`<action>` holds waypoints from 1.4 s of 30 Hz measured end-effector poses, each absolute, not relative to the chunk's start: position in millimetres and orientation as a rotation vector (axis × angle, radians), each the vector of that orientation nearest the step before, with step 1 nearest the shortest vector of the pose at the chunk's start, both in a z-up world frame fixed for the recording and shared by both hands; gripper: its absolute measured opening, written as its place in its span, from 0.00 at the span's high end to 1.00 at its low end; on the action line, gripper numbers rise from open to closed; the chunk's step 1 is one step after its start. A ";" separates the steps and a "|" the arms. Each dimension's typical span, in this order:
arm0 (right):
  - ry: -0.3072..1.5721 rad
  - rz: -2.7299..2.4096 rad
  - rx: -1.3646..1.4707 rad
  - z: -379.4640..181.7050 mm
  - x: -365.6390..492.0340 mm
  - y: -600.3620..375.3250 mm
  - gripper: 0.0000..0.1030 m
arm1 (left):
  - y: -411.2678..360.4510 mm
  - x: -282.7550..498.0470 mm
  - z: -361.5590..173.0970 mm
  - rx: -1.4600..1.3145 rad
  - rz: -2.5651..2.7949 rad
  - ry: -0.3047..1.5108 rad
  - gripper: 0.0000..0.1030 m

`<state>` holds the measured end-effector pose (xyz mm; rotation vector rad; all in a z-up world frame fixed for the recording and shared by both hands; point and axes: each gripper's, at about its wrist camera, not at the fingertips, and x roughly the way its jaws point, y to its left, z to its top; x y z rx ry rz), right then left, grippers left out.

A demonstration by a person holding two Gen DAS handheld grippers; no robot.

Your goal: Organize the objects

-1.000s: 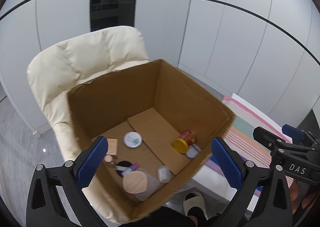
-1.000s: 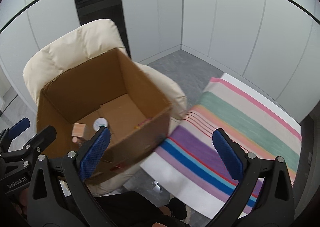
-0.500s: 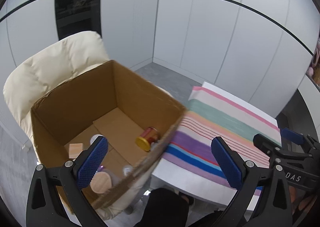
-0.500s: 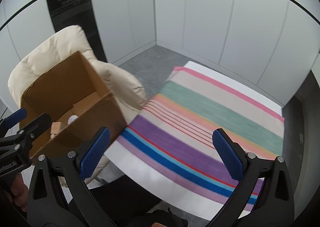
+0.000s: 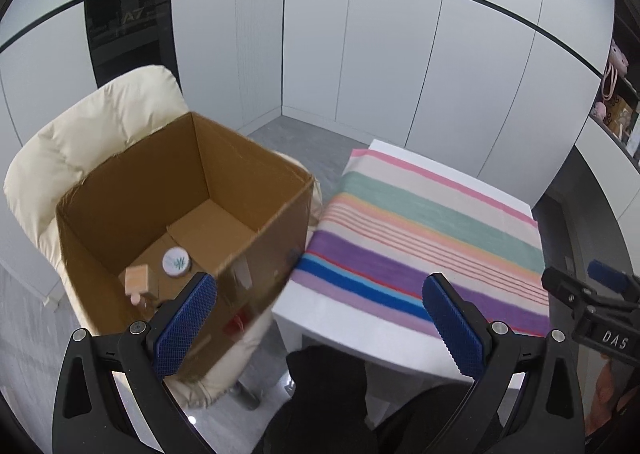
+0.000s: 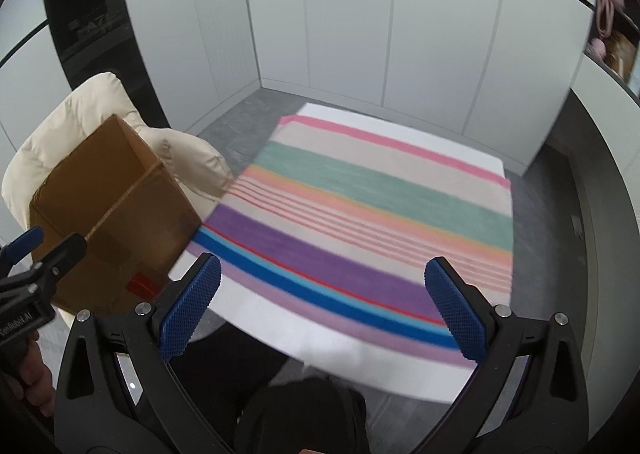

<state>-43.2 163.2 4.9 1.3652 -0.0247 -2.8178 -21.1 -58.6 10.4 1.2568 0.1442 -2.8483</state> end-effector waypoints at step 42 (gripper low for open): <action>-0.079 -2.805 1.539 -11.7 13.8 205.7 0.00 | 22.8 -4.3 -8.1 1.417 -2.888 -0.094 0.00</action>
